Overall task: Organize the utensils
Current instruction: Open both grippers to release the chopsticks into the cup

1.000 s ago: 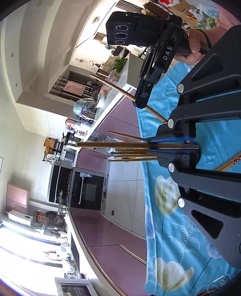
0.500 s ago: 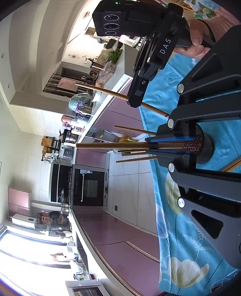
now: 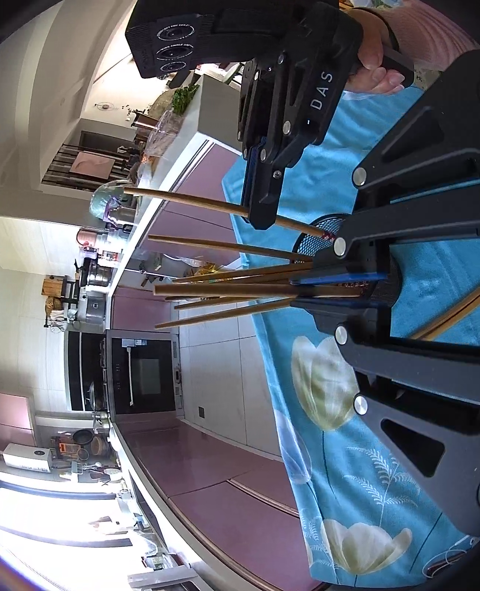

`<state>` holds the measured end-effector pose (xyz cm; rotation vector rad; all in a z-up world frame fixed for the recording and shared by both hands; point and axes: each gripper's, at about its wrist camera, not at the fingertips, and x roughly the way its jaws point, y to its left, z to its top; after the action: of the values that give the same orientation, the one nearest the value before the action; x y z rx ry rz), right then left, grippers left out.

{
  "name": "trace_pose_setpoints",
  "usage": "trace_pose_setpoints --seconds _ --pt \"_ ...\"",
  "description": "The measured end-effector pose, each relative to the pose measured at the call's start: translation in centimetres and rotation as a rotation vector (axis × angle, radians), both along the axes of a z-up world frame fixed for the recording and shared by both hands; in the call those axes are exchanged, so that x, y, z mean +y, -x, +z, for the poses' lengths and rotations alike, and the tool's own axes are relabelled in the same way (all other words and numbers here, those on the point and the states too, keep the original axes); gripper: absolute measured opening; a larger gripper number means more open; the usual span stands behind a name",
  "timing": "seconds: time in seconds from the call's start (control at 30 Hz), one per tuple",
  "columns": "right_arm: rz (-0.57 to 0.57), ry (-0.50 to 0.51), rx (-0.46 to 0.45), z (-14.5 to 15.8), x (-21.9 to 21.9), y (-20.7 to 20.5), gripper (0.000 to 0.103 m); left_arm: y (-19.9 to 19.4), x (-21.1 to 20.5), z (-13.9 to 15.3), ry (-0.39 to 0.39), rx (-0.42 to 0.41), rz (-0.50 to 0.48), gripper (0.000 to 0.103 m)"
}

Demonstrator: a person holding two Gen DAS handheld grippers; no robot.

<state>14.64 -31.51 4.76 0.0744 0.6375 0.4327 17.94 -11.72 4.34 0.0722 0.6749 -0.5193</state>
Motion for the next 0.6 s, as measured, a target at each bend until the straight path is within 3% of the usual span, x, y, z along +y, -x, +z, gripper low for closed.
trace_pose_setpoints --seconds 0.13,0.2,0.27,0.5,0.6 --pt "-0.028 -0.011 0.029 -1.1 0.0 -0.7 0.010 -1.2 -0.2 -1.5 -0.003 0.050 0.013 0.009" --pt "-0.032 -0.021 0.026 -1.2 -0.1 -0.7 0.011 -1.8 0.0 -1.8 0.004 0.055 0.020 0.019" --pt "-0.038 -0.028 0.021 -1.3 -0.2 -0.4 0.017 -1.8 0.4 -2.1 0.014 0.053 0.028 0.025" --pt "-0.036 -0.069 0.003 -1.6 -0.8 1.1 0.022 -0.4 1.7 -3.3 0.034 0.036 0.051 0.027" --pt "-0.015 -0.072 -0.011 -1.5 -0.6 2.3 0.029 0.8 2.9 -3.6 0.046 0.018 0.065 0.035"
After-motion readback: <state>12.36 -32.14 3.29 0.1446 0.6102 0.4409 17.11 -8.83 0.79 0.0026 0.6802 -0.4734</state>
